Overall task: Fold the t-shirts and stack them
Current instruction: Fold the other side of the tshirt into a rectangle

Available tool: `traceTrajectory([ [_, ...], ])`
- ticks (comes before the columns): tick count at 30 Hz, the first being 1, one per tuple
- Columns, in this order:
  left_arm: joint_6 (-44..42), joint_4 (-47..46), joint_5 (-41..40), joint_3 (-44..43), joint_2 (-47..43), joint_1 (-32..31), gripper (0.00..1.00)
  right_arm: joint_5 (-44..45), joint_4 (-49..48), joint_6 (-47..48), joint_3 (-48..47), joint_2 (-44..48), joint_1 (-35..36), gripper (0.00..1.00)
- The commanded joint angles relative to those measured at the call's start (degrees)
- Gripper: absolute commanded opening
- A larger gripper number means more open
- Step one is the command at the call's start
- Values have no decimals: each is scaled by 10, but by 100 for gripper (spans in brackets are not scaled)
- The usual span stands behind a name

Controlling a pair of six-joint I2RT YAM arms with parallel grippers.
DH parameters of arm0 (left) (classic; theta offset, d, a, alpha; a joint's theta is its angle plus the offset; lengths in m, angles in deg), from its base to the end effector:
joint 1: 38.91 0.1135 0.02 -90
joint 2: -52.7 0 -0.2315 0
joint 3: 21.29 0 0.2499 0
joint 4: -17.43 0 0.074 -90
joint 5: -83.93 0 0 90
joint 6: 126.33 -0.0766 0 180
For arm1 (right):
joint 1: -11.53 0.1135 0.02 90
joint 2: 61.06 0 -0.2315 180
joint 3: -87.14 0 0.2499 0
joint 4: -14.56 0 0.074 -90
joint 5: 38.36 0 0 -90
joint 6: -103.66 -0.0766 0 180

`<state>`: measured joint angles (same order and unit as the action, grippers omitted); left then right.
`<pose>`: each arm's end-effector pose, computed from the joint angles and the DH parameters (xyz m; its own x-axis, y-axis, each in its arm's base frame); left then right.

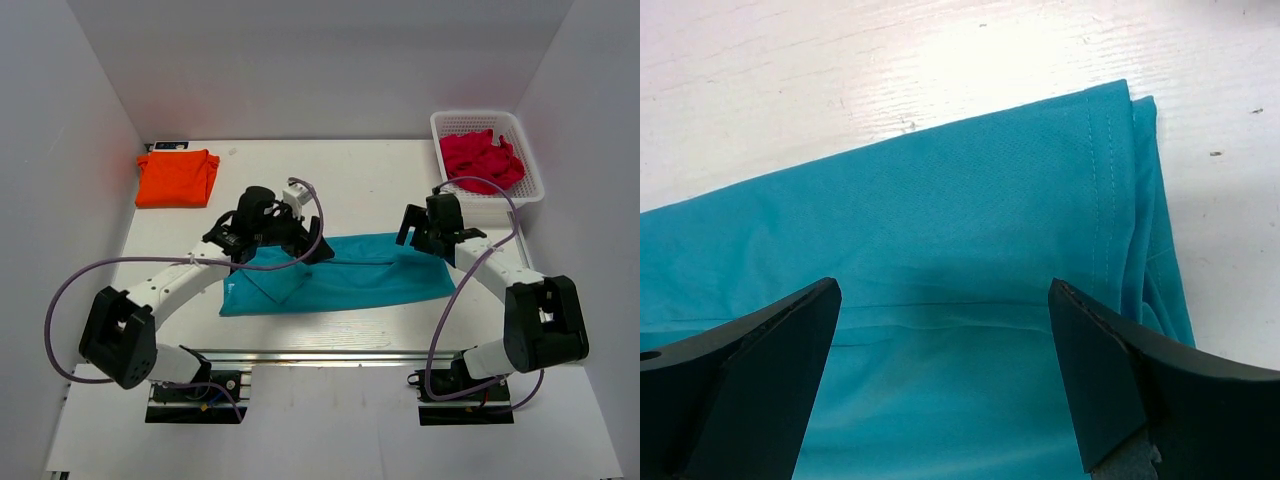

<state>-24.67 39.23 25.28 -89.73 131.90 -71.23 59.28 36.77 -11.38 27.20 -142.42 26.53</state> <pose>0.2657 -0.2153 0.2192 -0.6126 0.1833 -0.7688 0.7182 0.5354 -0.4446 0.3179 0.0746 0.1477 -0.6731 0.2539 -0.6946 0.1339 0.9655 0.2232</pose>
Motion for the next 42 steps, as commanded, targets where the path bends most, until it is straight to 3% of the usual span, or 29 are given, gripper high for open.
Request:
traceTrajectory([
  [1,33,40,-86,24,-1,8,100,2,-33,2,-27,-5,-3,90],
  [5,110,125,-183,29,30,15,100,-9,-44,-4,-43,-28,-2,90],
  [9,141,136,-166,71,30,26,100,-21,-45,-5,-53,-49,-3,90],
  [14,124,174,-186,110,-46,14,98,-29,-45,-5,-48,-60,-2,90],
  [18,103,192,-192,117,-67,14,91,-32,-44,-4,-48,-64,-2,90],
  [25,86,267,-232,68,30,9,76,-25,-33,-2,-53,-69,-2,90],
  [34,86,263,-239,46,64,9,59,-14,-28,2,-55,-73,-2,90],
  [42,79,274,-241,46,89,-3,54,-12,-26,2,-56,-75,-2,90],
])
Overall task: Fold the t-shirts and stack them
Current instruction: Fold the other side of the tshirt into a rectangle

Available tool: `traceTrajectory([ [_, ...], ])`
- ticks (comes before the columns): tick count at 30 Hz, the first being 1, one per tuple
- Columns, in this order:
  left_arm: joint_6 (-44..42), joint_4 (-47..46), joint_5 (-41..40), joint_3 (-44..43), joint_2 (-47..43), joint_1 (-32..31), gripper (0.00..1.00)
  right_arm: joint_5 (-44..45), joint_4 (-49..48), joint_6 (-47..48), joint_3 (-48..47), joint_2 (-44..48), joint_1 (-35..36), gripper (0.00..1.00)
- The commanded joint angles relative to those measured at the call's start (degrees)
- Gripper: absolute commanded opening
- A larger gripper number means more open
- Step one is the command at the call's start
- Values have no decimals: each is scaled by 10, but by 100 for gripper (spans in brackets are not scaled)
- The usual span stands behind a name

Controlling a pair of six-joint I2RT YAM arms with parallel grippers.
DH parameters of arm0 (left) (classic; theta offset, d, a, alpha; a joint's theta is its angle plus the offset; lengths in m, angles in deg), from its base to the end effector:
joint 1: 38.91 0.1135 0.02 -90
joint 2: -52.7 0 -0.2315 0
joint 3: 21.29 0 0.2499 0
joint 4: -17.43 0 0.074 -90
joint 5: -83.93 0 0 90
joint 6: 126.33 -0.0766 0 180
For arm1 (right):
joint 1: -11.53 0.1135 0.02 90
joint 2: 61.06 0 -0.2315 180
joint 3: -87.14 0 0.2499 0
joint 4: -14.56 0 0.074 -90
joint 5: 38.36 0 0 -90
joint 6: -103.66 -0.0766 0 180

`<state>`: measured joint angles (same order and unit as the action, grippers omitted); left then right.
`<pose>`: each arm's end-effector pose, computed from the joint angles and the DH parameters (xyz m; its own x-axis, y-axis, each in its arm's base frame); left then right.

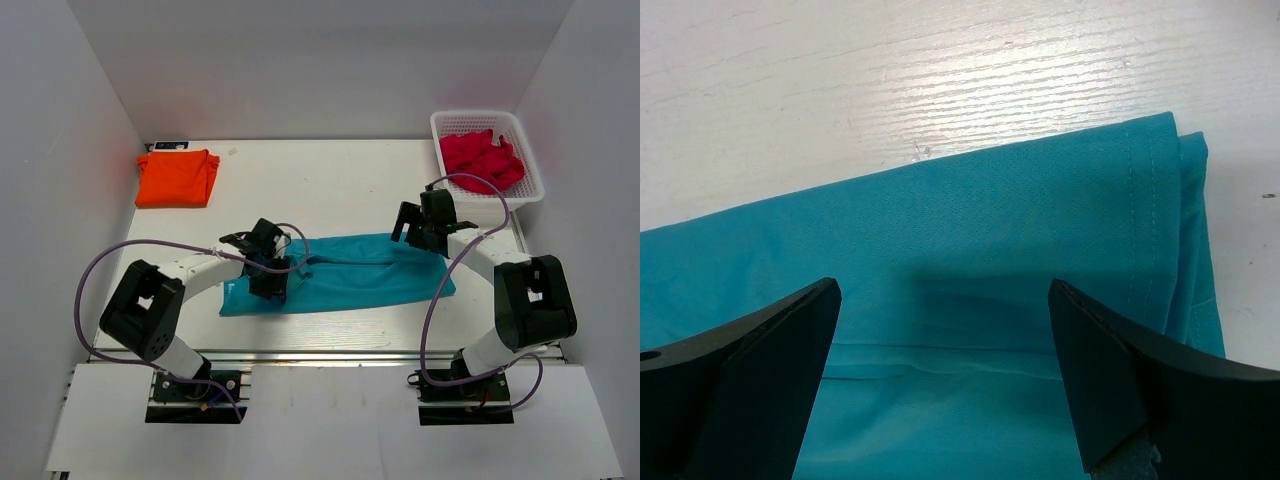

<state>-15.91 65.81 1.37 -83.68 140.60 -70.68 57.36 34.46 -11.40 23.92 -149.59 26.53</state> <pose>0.2317 -0.1552 0.0932 -0.9583 0.1865 -0.2166 0.2329 0.9488 -0.2134 0.3360 0.0821 0.1315 -0.7013 0.2484 -0.6682 0.1185 0.9649 0.2343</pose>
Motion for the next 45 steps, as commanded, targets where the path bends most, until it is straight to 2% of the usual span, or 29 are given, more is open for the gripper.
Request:
traceTrajectory([
  [1,-8,14,-2,-20,3,-8,54,3,-4,3,-24,-4,-2,90],
  [6,-8,27,-16,-32,16,-14,38,9,-3,3,-23,-5,-3,90],
  [8,-8,27,-16,-32,16,-14,36,9,-3,2,-23,-5,-3,90],
  [15,-8,46,-27,-56,5,-14,0,5,-1,4,-24,-9,-2,90],
  [28,-14,172,-65,-76,-14,-14,0,3,2,5,-25,-9,-2,90],
  [42,6,183,-115,-47,3,-14,0,2,-1,7,-24,-13,-3,90],
  [43,11,183,-115,-47,3,-14,1,0,-1,7,-24,-14,-2,90],
  [44,11,183,-121,-47,3,-14,8,1,-1,7,-24,-14,-2,90],
  [45,11,183,-121,-47,3,-14,21,-3,-1,11,-25,-13,-3,90],
])
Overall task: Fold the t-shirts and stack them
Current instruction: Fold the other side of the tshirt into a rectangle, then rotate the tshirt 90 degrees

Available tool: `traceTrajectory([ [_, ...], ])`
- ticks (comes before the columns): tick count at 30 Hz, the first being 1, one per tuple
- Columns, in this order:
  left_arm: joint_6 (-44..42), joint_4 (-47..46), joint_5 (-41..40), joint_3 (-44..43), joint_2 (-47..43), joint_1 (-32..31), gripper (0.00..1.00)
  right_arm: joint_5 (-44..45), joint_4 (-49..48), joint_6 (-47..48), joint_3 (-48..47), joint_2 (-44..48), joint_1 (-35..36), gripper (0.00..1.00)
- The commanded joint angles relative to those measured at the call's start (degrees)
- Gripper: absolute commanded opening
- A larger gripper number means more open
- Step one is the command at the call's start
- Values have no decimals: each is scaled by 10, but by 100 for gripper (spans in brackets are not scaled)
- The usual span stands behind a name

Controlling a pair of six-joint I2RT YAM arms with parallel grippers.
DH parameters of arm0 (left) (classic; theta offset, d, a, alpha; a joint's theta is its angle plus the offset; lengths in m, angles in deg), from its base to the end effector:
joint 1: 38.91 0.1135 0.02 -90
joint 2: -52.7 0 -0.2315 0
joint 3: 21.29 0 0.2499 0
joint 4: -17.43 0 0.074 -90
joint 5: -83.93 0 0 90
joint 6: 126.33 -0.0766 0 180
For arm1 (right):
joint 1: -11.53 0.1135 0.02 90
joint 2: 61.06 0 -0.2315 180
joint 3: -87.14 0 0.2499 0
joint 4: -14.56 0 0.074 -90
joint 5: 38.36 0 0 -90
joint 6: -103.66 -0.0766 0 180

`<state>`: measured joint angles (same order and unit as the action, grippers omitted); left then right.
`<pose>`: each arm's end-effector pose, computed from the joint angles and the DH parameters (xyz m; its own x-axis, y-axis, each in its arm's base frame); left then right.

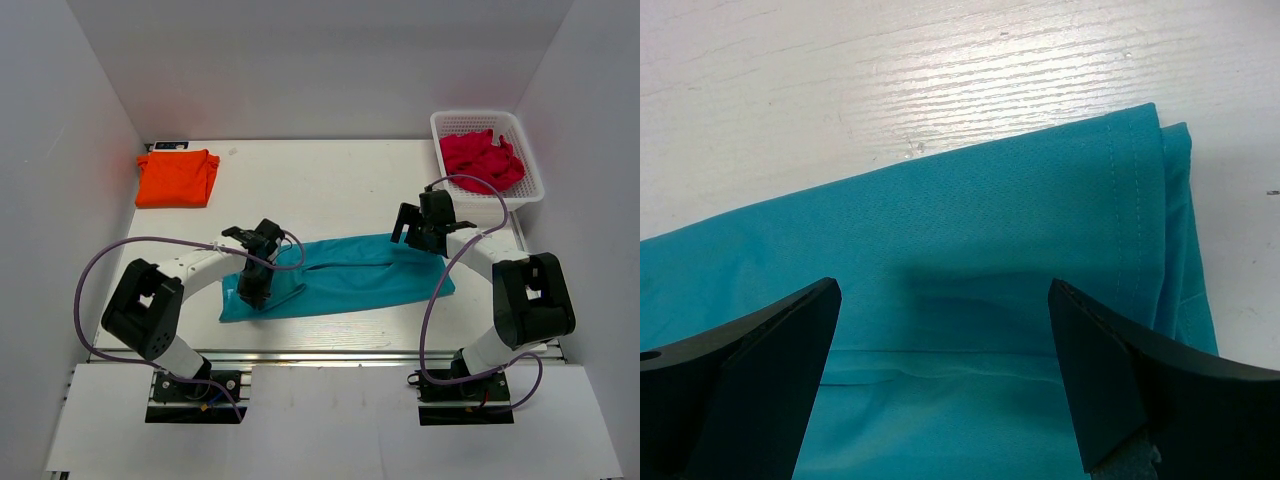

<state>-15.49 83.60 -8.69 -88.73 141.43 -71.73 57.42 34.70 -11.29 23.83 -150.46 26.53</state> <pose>0.2157 -0.1349 0.1038 -0.9766 0.2070 -0.0577 0.2057 0.9782 0.0269 0.3361 0.0821 0.1266 -0.7127 0.2435 -0.6579 0.1218 0.9665 0.2259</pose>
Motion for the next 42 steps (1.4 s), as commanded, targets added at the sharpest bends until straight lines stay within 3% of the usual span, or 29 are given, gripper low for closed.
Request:
traceTrajectory([
  [1,7,6,-20,4,-6,-3,28,-4,-7,8,-23,-4,-1,90],
  [2,7,6,-20,-2,-6,-3,39,-8,-11,9,-23,-2,-2,90],
  [6,14,25,-32,-17,-12,-3,58,2,-9,14,-22,5,-1,90],
  [7,14,41,-44,-34,-18,-3,75,5,-10,17,-24,7,-2,90],
  [9,21,48,-59,-55,-25,-3,99,4,-11,24,-27,11,0,90],
  [13,33,9,-64,-114,-37,11,99,0,-13,32,-29,14,0,90],
  [17,55,-140,-70,-108,-30,11,99,-13,-30,34,-20,14,2,90],
  [20,61,-217,-21,-88,-8,17,99,-20,-29,35,-29,4,1,90],
  [31,103,-255,-13,-68,131,85,99,-53,-27,25,-18,-44,2,90],
  [34,87,-242,-40,-98,176,113,99,-79,-22,17,3,-46,5,90],
  [39,42,-260,2,-215,288,146,99,-157,-3,35,62,-23,35,90],
  [42,-16,-246,20,-366,397,165,99,-204,18,45,97,0,68,90],
])
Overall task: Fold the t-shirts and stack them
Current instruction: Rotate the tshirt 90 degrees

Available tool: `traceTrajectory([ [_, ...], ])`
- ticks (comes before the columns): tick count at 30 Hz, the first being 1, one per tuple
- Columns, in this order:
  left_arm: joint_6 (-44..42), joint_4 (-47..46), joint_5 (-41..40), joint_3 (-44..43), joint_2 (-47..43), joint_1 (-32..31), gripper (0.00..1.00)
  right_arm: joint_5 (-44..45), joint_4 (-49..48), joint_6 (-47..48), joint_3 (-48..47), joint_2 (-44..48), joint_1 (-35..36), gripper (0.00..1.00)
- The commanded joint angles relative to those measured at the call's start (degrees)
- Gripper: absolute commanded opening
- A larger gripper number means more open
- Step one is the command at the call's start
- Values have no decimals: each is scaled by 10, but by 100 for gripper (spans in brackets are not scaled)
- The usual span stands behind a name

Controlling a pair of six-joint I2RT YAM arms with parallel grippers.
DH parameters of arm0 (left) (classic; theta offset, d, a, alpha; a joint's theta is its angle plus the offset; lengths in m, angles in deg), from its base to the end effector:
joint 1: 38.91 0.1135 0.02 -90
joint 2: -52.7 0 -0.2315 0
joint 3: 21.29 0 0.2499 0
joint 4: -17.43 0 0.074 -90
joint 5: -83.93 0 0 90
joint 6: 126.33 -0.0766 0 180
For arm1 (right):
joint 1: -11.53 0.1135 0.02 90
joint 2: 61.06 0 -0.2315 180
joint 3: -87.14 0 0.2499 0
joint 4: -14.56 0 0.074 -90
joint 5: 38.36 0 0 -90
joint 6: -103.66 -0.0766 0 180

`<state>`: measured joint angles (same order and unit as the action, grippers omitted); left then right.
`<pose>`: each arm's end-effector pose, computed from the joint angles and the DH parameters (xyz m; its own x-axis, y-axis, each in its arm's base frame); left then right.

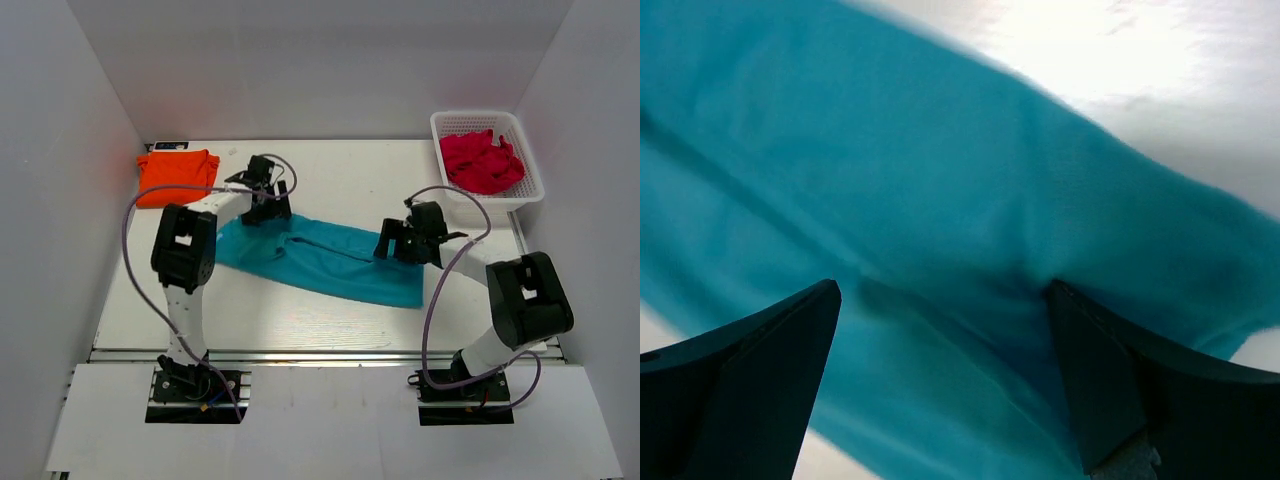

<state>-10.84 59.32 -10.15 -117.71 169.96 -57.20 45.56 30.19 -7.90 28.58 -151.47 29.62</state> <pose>0.4086 -0.1293 0.0967 -0.8832 -0.1602 -0.4408 -0.1086 0.9842 -0.1401 0.3163 0.1119 0.1024 -0.7901 0.1263 -0.5999 -0.0930 0.9425 0.3210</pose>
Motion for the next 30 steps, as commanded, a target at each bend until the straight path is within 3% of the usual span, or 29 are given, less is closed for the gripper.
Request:
traceTrajectory([
  [1,-83,26,44,-191,146,19,99,-90,71,14,54,15,55,90],
  [3,-105,75,35,-342,225,25,99,-120,110,32,62,28,83,90],
  [4,-149,85,61,-482,306,25,99,-128,125,55,60,34,110,90],
  [6,-165,87,93,-595,371,25,99,-141,145,81,52,42,142,90],
  [7,-180,56,149,-611,387,25,99,-140,144,110,45,43,187,90],
  [10,-150,-133,214,-483,353,25,99,-147,158,150,19,15,249,90],
  [12,-131,-192,237,-488,379,17,99,-160,166,190,-17,-12,274,88],
  [14,-87,-192,264,-592,436,10,99,-193,153,211,-43,-34,303,81],
  [16,-25,-303,331,-609,496,4,99,-212,145,253,-64,-55,320,78],
  [18,63,-388,339,-599,516,4,99,-220,172,287,-112,-89,347,76],
  [24,84,-420,324,-594,526,-22,99,-271,184,335,-204,-145,389,78],
  [27,69,-399,288,-622,518,-22,99,-253,187,336,-222,-151,398,82],
  [30,43,-399,249,-586,460,-22,99,-227,175,333,-210,-129,401,90],
])
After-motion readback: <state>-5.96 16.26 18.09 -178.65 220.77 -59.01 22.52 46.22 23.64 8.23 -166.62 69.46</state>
